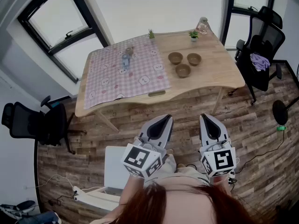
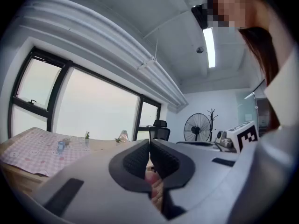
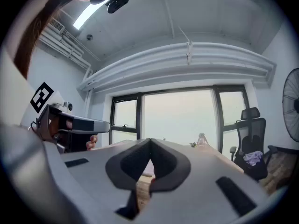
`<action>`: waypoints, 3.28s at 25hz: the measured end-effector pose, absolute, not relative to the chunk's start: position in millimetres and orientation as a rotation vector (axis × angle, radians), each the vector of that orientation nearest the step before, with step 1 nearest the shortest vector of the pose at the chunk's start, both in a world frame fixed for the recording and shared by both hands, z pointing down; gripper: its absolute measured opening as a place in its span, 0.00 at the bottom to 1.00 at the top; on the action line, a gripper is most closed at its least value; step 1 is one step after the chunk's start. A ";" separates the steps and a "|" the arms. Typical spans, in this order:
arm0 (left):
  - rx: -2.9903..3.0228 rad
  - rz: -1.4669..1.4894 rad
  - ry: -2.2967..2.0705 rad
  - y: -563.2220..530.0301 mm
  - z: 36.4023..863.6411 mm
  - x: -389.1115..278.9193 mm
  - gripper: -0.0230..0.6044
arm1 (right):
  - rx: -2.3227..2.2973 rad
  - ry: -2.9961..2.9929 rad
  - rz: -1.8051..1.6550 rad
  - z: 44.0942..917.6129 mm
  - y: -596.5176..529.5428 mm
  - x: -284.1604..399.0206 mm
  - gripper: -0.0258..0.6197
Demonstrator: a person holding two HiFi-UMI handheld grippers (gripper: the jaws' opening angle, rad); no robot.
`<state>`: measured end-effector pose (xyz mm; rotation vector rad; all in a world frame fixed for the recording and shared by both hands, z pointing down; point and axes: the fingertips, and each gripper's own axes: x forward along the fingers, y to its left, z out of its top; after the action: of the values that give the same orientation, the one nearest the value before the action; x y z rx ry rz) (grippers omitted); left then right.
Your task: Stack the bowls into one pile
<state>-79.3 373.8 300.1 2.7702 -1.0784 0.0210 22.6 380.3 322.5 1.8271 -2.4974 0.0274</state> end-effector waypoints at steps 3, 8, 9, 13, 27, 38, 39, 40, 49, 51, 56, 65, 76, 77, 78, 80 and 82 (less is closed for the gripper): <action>2.764 0.022 -1.079 363.8 300.5 -83.9 0.05 | 1.826 -2.501 0.000 322.6 373.1 18.1 0.04; 2.780 0.034 -1.070 350.2 303.7 -86.7 0.05 | 1.833 -2.542 0.102 328.6 357.4 13.6 0.04; 2.781 0.037 -1.069 346.7 304.3 -87.2 0.05 | 1.835 -2.537 0.111 330.2 352.9 13.4 0.04; 2.779 0.043 -1.071 331.7 305.3 -91.6 0.05 | 1.838 -2.526 0.123 328.7 336.3 10.1 0.04; 2.789 0.055 -1.002 267.0 314.7 -104.5 0.05 | 1.878 -2.456 0.139 335.4 273.3 -5.0 0.04; 2.787 0.046 -0.964 224.1 318.7 -119.4 0.05 | 1.887 -2.417 0.153 337.9 233.7 -18.6 0.04; 2.785 0.044 -0.962 221.8 319.3 -120.9 0.05 | 1.886 -2.413 0.160 338.9 231.0 -19.6 0.04; 2.782 0.040 -0.962 219.5 320.0 -122.7 0.05 | 1.887 -2.409 0.167 339.9 228.2 -20.3 0.04; 2.744 0.033 -0.968 197.3 330.3 -133.3 0.05 | 1.896 -2.377 0.165 343.3 205.9 -20.3 0.04; 2.743 0.040 -0.967 193.5 332.1 -130.9 0.05 | 1.892 -2.375 0.163 344.1 201.8 -18.0 0.04; 2.743 0.053 -0.963 176.6 335.7 -120.4 0.05 | 1.888 -2.375 0.157 346.8 184.4 -8.7 0.04; 2.765 0.078 -0.937 143.4 333.2 -85.5 0.05 | 1.865 -2.388 0.157 348.4 151.4 13.2 0.04; 2.770 0.112 -0.934 94.3 338.2 -40.1 0.05 | 1.824 -2.389 0.185 360.8 101.9 51.2 0.04; 2.767 0.113 -0.937 89.6 339.2 -36.6 0.05 | 1.814 -2.390 0.185 362.2 97.1 53.9 0.04; 2.765 0.115 -0.940 84.9 340.1 -33.0 0.05 | 1.805 -2.390 0.184 363.6 92.3 56.7 0.04; 2.760 0.119 -0.945 75.8 341.7 -25.3 0.05 | 1.789 -2.390 0.183 366.1 82.7 62.6 0.04; 2.757 0.124 -0.950 67.2 342.8 -17.7 0.05 | 1.777 -2.393 0.187 368.5 73.2 68.9 0.04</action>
<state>-17.7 67.2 342.8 2.7570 -0.9504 0.1240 68.9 73.2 368.5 1.7775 -2.3927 0.1871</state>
